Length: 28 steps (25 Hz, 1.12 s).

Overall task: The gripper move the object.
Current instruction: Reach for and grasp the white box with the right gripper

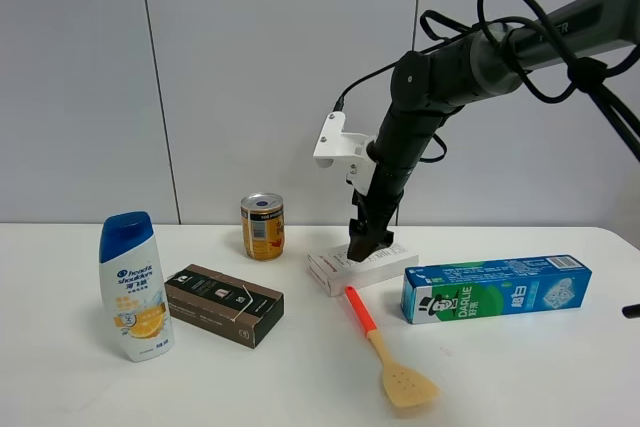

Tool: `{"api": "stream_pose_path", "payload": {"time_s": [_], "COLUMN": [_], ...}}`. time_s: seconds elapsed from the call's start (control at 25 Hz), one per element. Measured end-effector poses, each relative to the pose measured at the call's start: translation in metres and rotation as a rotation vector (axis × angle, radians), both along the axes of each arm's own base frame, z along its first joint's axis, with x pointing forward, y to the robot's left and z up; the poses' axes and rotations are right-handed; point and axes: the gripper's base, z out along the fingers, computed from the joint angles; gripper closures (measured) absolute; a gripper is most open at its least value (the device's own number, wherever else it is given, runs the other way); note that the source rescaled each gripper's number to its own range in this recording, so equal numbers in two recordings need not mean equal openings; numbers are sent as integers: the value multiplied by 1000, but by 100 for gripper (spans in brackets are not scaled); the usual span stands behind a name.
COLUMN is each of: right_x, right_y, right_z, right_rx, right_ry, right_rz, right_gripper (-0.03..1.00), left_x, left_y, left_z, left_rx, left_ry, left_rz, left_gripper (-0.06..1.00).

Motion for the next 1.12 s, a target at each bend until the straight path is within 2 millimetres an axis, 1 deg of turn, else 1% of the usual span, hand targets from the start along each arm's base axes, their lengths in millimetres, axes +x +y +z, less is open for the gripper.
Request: {"api": "stream_pose_path", "payload": {"time_s": [0.08,0.2,0.56,0.72,0.96,1.12], "right_x": [-1,-2,3,3,-2,-2], "right_y": [0,-1,0,-2,-9,-13], "right_z": [-1,-1,2,1,-3,-3], "right_rx": [-28,-30,61,29,-32,-48], "right_ry": [-2,6,-6,-7,56,62], "right_rz": [49,51,-47,-35,10,23], "right_gripper": [-3,-3,-3,-3,-3,-3], "left_x": [0,0,0,0,0,0], "left_y": [0,0,0,0,0,0], "left_z": [0,0,0,0,0,0], "left_rx": [0,0,0,0,0,0], "left_ry": [0,0,0,0,0,0], "left_rz": [0,0,0,0,0,0], "left_gripper": [-6,-6,-6,-6,-6,-6]}}
